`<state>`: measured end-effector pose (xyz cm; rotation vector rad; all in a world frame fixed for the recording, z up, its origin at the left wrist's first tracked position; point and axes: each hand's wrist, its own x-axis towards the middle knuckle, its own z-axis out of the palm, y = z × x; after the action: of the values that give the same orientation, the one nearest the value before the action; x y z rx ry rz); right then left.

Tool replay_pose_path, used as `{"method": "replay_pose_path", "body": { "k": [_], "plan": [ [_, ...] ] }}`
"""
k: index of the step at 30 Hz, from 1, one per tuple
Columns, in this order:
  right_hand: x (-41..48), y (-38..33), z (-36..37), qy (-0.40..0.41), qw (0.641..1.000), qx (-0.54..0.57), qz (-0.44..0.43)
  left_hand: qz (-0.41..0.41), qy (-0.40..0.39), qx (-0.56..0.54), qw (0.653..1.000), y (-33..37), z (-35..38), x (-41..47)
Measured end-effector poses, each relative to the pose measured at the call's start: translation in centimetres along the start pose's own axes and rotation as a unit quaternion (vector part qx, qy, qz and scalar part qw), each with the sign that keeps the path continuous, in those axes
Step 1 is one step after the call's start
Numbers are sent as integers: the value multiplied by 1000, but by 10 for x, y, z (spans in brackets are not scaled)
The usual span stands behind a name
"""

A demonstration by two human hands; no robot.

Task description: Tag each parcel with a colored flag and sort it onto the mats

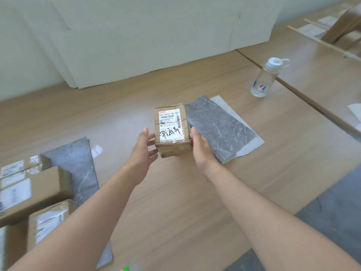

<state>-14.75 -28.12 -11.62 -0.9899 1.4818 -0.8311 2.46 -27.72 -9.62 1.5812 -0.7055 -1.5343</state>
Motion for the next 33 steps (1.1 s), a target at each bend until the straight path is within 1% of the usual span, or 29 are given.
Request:
{"method": "replay_pose_path", "body": {
  "k": [4, 7, 10, 12, 14, 17, 20, 22, 26, 33],
  "plan": [
    [-37, -9, 12, 32, 999, 38, -22, 22, -13, 6, 1000, 6, -28, -34],
    [-66, -14, 36, 48, 998, 31, -39, 40, -19, 3, 999, 10, -50, -65],
    [-86, -4, 57, 72, 994, 53, -63, 54, -26, -1, 998, 10, -74, -100],
    [-108, -3, 68, 73, 994, 67, -56, 58, -29, -1, 998, 10, -90, -125],
    [-136, -9, 77, 69, 993, 82, -52, 63, -28, 2, 998, 12, -104, -149],
    [-181, -27, 89, 62, 993, 75, -71, 79, -13, -2, 997, 19, -121, -183],
    [-217, -41, 98, 22, 993, 63, -100, 97, -8, 7, 995, 19, -135, -213],
    [-233, -43, 104, 16, 992, 56, -114, 109, -2, 12, 994, 14, -144, -229],
    [-265, -30, 112, 9, 991, 60, -119, 109, 13, 4, 994, -6, -158, -263],
    [-329, 21, 124, -39, 991, 68, -112, 103, 66, -4, 992, -74, -180, -326]
  ]
}}
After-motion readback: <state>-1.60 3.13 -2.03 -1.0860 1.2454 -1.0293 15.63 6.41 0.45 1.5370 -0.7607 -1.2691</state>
